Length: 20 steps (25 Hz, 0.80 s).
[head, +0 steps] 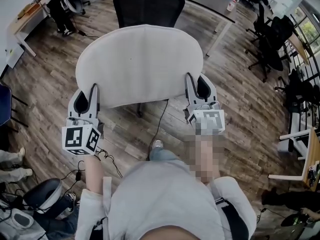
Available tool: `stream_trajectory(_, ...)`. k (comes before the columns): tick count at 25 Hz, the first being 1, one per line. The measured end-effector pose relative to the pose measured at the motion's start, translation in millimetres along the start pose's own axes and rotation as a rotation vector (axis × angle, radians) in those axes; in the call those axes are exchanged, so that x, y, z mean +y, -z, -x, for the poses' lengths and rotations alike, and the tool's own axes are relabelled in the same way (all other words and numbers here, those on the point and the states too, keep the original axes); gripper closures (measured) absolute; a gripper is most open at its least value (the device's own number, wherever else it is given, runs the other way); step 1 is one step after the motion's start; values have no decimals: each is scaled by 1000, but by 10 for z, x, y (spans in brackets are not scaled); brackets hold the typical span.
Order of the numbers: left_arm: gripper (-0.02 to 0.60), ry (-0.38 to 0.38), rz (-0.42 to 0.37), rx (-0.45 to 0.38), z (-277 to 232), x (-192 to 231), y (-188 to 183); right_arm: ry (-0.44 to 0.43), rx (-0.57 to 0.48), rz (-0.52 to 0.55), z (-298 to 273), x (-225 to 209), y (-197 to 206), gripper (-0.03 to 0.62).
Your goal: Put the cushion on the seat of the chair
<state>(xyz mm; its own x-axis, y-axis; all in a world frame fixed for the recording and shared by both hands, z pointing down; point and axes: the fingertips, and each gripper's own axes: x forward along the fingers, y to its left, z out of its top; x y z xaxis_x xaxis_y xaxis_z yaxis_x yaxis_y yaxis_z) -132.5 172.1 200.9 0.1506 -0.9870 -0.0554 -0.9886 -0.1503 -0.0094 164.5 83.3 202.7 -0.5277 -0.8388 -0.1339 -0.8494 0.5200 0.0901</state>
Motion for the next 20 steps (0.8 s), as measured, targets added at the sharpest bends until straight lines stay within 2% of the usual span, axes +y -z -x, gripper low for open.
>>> stream_trajectory(10, 505, -46, -6, 16, -687, -182, 36, -47, -5, -40, -559, -612, 188, 509)
stream_trajectory(20, 503, -108, -20, 39, -909, -230, 116, -115, -8, -93, -905, -835, 400, 508)
